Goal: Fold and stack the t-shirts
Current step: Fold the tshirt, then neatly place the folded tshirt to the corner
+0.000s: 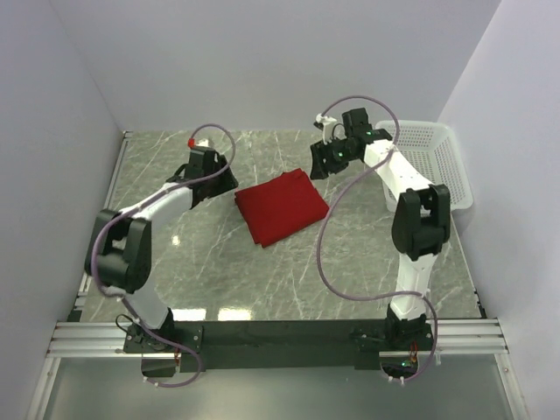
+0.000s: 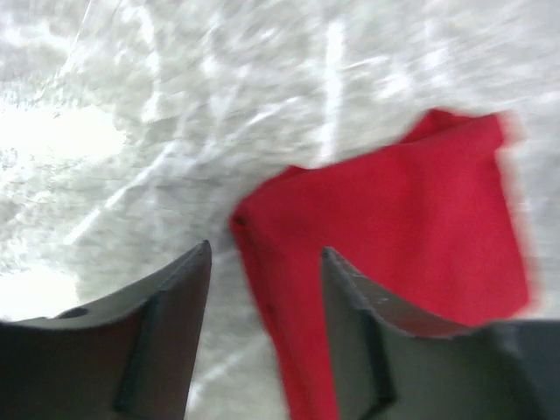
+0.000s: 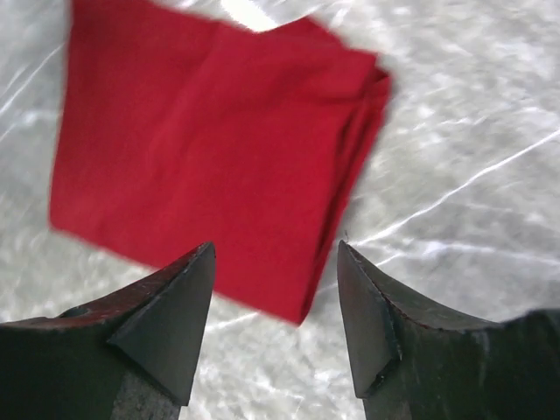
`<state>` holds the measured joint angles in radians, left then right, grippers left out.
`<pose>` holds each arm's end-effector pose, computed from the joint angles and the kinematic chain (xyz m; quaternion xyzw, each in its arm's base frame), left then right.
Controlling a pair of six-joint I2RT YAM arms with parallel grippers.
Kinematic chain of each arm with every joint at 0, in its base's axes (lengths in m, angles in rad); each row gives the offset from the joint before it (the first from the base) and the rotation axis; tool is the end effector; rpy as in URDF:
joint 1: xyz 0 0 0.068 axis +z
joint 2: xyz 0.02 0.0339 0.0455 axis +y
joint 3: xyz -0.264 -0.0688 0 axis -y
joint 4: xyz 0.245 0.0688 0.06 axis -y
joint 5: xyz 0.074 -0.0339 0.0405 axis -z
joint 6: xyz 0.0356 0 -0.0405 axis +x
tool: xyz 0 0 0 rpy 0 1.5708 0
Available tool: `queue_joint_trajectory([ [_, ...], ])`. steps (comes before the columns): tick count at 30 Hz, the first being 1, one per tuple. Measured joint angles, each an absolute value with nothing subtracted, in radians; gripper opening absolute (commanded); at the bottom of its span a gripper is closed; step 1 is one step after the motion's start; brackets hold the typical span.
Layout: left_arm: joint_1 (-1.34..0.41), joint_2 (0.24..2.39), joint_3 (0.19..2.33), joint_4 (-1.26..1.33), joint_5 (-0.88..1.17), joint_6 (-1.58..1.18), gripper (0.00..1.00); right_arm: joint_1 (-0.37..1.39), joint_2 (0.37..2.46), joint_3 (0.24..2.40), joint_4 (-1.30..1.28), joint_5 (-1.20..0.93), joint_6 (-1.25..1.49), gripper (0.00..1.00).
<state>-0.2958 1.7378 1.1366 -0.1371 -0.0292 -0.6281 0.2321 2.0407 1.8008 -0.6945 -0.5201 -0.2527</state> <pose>0.3647 -0.1100 0.2110 -0.1571 0.9009 -0.1682 0.3679 0.4379 0.1217 0.2646 -0.2984 0.8717 0.2411 0.3048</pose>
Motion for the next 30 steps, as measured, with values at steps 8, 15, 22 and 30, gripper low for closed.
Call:
queue_joint_trajectory([
  [8, -0.318, 1.54, 0.893, 0.03, 0.094, -0.802, 0.68, 0.222, 1.805, 1.5, -0.682, -0.591, -0.328, 0.66],
  [15, -0.389, 1.556, 0.714, 0.065, 0.12, -1.011, 0.67, 0.184, 1.694, 1.322, -0.644, -0.623, -0.323, 0.66],
  [22, -0.434, 1.662, 0.778, 0.081, 0.106, -1.13, 0.6, 0.165, 1.678, 1.294, -0.614, -0.639, -0.304, 0.66],
  [30, -0.443, 1.763, 0.871, 0.053, 0.086, -1.169, 0.01, 0.14, 1.662, 1.282, -0.588, -0.649, -0.293, 0.66],
])
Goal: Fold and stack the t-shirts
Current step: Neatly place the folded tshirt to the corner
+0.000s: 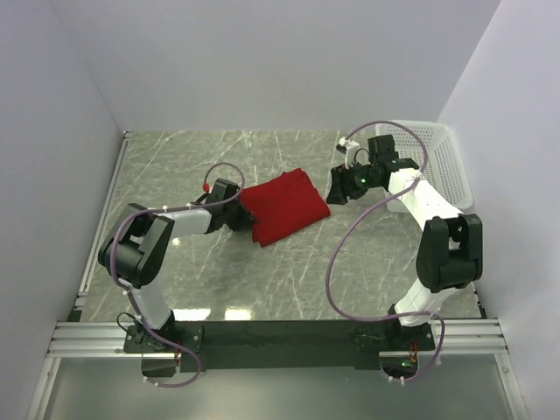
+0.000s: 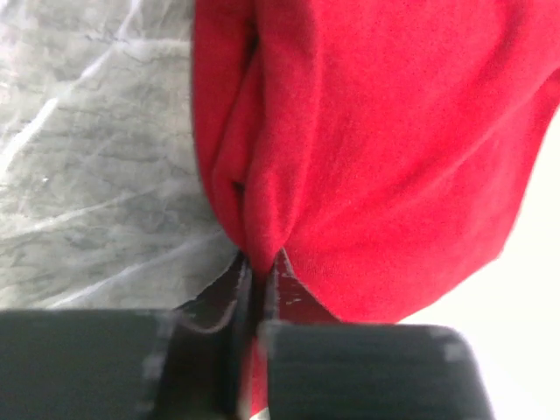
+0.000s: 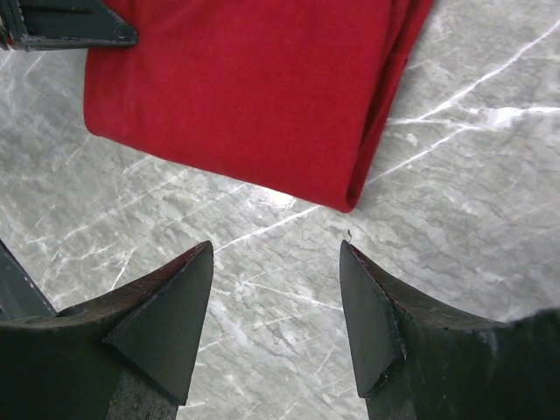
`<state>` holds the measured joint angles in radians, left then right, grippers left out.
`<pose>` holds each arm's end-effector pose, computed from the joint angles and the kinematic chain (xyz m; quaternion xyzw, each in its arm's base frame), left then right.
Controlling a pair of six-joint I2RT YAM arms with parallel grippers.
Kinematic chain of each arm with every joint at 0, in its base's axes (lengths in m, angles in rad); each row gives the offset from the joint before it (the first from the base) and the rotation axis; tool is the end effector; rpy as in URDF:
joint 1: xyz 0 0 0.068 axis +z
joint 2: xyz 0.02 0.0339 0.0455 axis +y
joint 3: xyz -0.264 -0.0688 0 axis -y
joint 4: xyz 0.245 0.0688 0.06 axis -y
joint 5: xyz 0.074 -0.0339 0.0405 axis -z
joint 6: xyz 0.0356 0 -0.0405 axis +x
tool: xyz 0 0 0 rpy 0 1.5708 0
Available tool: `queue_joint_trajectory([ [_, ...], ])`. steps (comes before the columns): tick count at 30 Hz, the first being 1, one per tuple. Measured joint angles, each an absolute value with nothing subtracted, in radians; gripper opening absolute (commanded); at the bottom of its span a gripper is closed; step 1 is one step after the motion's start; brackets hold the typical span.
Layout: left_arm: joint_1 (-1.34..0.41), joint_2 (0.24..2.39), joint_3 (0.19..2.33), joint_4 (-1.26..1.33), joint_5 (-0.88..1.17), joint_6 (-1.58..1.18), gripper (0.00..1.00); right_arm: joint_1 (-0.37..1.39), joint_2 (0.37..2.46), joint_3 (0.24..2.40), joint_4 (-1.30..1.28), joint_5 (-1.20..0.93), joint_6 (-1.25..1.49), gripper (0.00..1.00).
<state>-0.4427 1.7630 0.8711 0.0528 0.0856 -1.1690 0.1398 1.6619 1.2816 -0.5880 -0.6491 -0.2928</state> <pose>0.3096 -0.1502 0.1382 -0.3171 0.8776 -0.2855 0.2187 0.3454 0.0703 0.2568 -0.2867 0.8637 0.2821 0.3037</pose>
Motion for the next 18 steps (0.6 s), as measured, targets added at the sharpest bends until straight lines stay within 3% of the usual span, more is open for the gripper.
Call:
queue_joint_trajectory([
  [8, -0.362, 1.763, 0.942, -0.082, 0.08, -0.934, 0.01, 0.11, 1.657, 1.282, -0.587, -0.657, -0.287, 0.66],
  [18, 0.102, 1.882, 1.248, -0.358, 0.096, -0.542, 0.01, 0.08, 1.651, 1.254, -0.574, -0.686, -0.286, 0.67],
])
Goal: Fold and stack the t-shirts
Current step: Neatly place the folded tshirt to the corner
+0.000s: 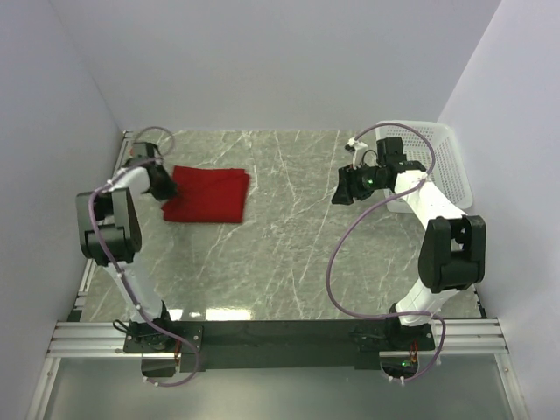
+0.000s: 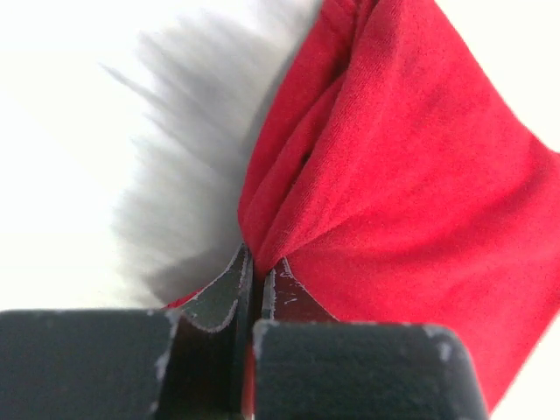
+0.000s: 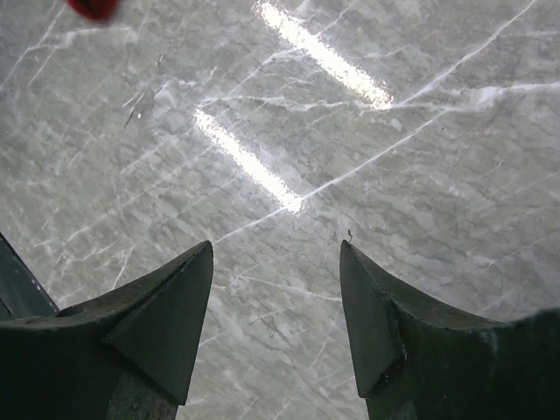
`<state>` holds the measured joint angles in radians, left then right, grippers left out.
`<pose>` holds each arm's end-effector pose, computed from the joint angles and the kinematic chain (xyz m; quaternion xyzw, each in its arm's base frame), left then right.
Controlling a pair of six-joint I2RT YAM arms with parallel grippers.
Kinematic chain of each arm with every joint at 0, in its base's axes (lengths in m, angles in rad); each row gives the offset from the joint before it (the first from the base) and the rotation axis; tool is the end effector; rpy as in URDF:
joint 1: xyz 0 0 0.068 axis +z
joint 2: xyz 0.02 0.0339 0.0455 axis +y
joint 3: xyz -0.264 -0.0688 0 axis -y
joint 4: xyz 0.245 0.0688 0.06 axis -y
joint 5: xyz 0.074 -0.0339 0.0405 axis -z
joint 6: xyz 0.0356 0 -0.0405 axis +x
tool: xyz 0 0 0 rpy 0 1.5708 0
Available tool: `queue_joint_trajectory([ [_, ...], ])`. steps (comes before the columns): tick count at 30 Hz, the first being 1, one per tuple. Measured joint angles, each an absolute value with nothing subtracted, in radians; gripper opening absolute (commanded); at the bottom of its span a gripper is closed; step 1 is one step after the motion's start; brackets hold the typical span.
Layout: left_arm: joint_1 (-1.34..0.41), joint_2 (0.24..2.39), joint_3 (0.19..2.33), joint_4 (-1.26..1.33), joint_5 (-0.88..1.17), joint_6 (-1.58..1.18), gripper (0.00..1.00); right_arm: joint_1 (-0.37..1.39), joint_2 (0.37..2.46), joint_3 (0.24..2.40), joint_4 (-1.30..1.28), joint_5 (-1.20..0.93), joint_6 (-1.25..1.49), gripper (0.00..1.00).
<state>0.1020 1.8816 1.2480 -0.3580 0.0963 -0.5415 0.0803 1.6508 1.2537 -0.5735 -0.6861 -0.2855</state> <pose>0.3919 0.0367 0.1766 -0.2897 0.9125 -0.1072 0.2683 0.3447 0.0504 0.2534 -0.2614 0.8666 0.2911 0.3098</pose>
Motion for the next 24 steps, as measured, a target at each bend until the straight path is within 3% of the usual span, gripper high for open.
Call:
queue_joint_trajectory([
  [4, 0.213, 2.005, 1.433, -0.461, 0.009, -0.447, 0.01, 0.075, 1.65, 1.249, -0.57, -0.698, -0.286, 0.67],
  [7, 0.255, 2.095, 1.57, -0.54, -0.07, -0.402, 0.07, 0.071, 1.646, 1.249, -0.569, -0.701, -0.286, 0.67],
  [11, 0.268, 2.17, 1.715, -0.619, -0.157, -0.359, 0.29, 0.067, 1.637, 1.246, -0.567, -0.701, -0.29, 0.67],
  [14, 0.267, 2.168, 1.759, -0.646, -0.205, -0.339, 0.39, 0.065, 1.623, 1.235, -0.57, -0.698, -0.302, 0.67],
  [17, 0.266, 2.122, 1.761, -0.651, -0.238, -0.323, 0.57, 0.065, 1.614, 1.235, -0.57, -0.686, -0.319, 0.67],
  [24, 0.265, 1.739, 1.54, -0.572, -0.262, -0.319, 0.59, 0.065, 1.582, 1.235, -0.59, -0.608, -0.375, 0.68],
])
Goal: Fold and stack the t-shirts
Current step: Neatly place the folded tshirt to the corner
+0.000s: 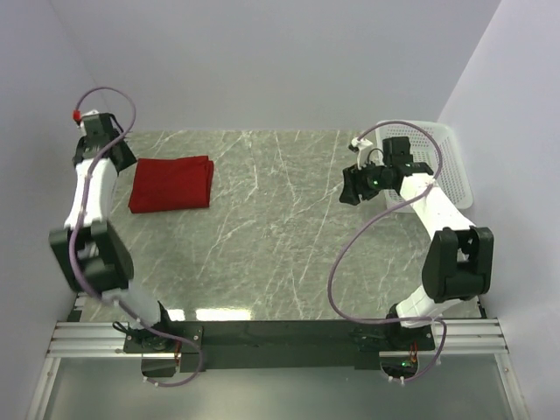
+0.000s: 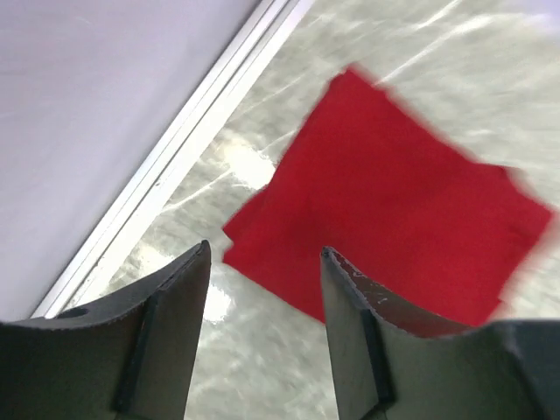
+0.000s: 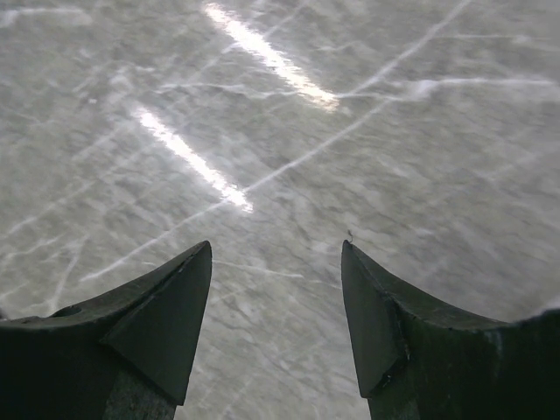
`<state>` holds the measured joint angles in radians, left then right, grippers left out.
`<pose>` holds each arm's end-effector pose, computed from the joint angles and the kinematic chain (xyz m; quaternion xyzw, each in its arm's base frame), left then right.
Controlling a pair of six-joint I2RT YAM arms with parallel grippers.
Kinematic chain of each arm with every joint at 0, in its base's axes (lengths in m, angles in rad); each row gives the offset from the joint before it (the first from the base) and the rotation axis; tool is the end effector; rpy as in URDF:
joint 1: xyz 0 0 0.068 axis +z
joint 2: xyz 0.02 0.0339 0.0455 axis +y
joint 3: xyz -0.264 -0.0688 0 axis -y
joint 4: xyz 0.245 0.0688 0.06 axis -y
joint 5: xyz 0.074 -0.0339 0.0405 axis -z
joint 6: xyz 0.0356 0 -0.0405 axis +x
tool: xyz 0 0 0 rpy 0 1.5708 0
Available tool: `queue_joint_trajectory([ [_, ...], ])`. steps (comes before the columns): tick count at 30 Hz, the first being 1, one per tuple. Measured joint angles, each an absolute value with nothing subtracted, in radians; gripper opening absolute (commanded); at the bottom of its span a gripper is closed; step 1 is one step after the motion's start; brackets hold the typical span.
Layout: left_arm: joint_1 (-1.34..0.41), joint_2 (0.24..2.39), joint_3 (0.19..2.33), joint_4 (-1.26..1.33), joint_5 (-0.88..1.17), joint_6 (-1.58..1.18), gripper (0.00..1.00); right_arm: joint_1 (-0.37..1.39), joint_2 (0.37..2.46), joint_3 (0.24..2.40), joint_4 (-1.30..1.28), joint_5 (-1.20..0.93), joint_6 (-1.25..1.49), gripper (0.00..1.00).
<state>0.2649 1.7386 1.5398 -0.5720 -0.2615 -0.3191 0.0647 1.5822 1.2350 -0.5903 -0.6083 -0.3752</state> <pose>0.3777 0.1120 0.3087 -0.3115 0.8599 0.1096 0.3892 0.3329 0.0420 0.2673 -0.2888 0.8645 0.2352 0.3375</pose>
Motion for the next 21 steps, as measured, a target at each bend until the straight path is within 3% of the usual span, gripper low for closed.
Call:
queue_joint_trajectory([
  [4, 0.265, 1.414, 1.33, -0.443, -0.195, -0.348, 0.99, 0.065, 1.512, 1.22, -0.587, -0.522, -0.401, 0.72],
  [7, 0.266, 1.195, 1.165, -0.366, -0.121, -0.397, 1.0, 0.064, 1.431, 1.185, -0.561, -0.436, -0.408, 0.75],
  [9, 0.27, 1.082, 1.081, -0.335, -0.044, -0.427, 0.99, 0.064, 1.363, 1.155, -0.541, -0.365, -0.4, 0.95],
  [16, 0.271, 0.918, 0.911, -0.337, 0.197, -0.465, 0.99, 0.009, 1.258, 1.144, -0.511, -0.198, -0.272, 0.96],
  [21, 0.27, 0.838, 0.873, -0.42, 0.248, -0.453, 0.99, -0.049, 1.201, 1.107, -0.478, -0.123, -0.183, 0.96],
])
